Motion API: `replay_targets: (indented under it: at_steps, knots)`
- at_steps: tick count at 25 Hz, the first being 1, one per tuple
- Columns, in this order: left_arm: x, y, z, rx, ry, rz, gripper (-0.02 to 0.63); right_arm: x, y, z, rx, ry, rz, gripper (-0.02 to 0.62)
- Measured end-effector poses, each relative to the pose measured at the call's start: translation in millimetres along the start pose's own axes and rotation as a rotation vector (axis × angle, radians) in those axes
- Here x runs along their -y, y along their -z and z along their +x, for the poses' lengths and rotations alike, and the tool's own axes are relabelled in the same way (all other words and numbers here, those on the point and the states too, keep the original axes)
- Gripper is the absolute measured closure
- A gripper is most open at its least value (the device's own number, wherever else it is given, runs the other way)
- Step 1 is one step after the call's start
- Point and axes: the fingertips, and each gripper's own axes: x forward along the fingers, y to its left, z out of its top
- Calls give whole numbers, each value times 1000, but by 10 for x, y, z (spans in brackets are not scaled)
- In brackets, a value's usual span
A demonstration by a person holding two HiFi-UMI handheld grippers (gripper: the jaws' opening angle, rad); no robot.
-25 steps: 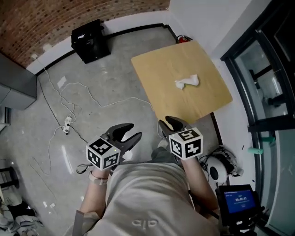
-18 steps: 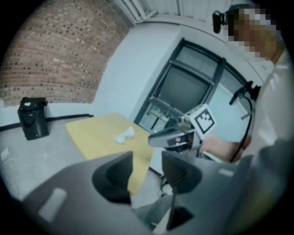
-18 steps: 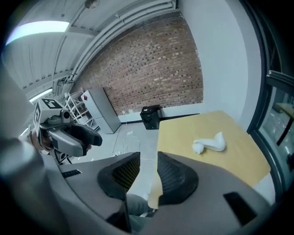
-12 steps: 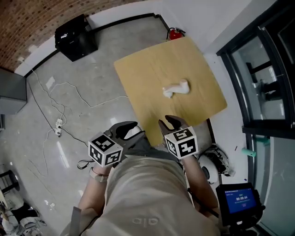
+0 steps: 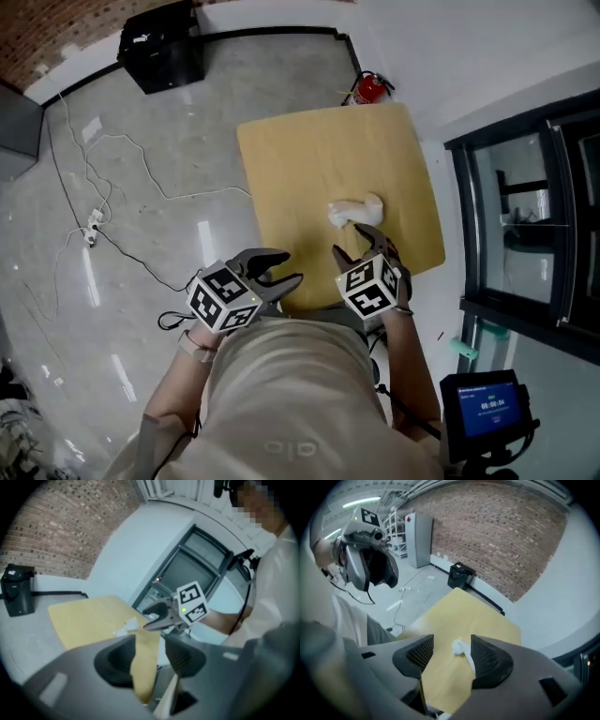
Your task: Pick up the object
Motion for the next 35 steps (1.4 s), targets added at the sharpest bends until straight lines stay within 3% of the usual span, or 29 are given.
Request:
replay_targets:
  at_steps: [7, 12, 17, 24, 29, 35]
  knots:
    - [-186, -31, 128, 191, -289, -213, 426, 478, 666, 1089, -217, -63, -601, 360]
    - [-28, 102, 157, 228, -427, -252, 426, 509, 957, 1602, -305, -71, -767, 357]
    - [149, 138, 194, 239, -472, -280, 426, 516, 1075, 1957, -372, -62, -876, 351]
    - [177, 220, 198, 218, -456, -306, 426, 418, 1042, 2028, -498, -141, -950, 368]
    - [93, 264, 201, 211, -428, -318, 426, 414, 1012, 2080, -485, -156, -941, 370]
    - [-10, 233, 194, 185, -396, -302, 426, 395, 1009, 2125, -478, -236, -869, 370]
